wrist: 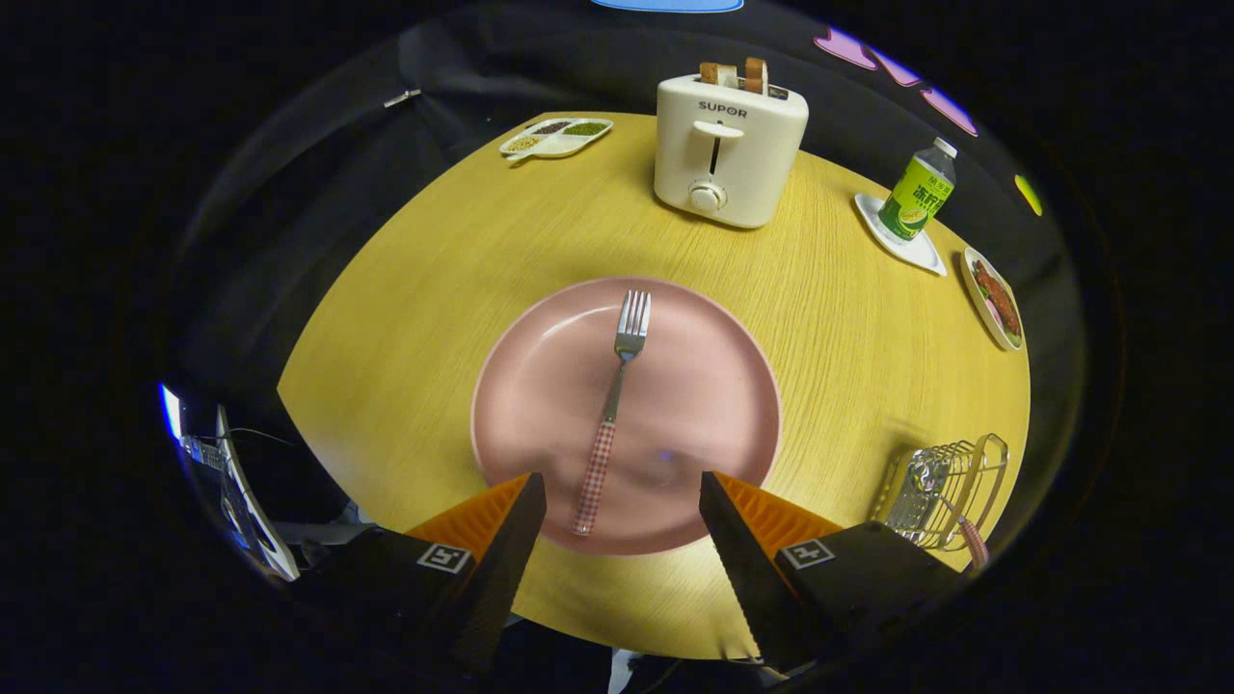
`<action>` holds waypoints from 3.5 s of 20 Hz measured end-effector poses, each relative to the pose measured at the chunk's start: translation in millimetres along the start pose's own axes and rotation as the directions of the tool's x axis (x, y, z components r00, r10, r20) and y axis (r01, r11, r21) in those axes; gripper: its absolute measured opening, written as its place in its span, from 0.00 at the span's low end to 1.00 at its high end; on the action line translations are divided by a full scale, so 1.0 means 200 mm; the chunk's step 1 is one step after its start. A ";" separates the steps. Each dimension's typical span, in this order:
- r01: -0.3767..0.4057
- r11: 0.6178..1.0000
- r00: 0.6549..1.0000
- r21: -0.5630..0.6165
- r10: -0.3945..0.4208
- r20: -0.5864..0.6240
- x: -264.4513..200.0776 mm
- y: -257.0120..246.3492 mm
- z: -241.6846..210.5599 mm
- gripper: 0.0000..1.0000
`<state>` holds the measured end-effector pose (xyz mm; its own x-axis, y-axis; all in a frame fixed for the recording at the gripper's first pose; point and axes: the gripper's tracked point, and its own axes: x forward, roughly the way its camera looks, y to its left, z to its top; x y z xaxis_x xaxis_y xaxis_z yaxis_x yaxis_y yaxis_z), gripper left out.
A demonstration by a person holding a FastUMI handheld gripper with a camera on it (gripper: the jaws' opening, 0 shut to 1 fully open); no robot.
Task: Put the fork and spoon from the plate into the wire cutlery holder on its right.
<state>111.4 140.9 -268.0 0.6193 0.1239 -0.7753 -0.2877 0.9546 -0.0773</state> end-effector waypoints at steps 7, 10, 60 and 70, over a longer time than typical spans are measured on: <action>0.035 0.999 0.997 -0.004 -0.035 -0.064 0.12 0.08 -0.11 0.75; 0.043 0.999 0.995 -0.008 -0.043 -0.093 0.14 0.08 -0.15 0.55; -0.076 0.997 0.954 -0.012 0.069 -0.292 -1.04 -1.22 -0.33 0.10; -0.097 0.984 0.879 -0.147 0.016 -0.477 -0.98 -1.44 -0.42 0.10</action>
<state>11.8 -181.1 -147.0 0.1911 -0.0054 -0.9815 -0.4508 0.8878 -0.0926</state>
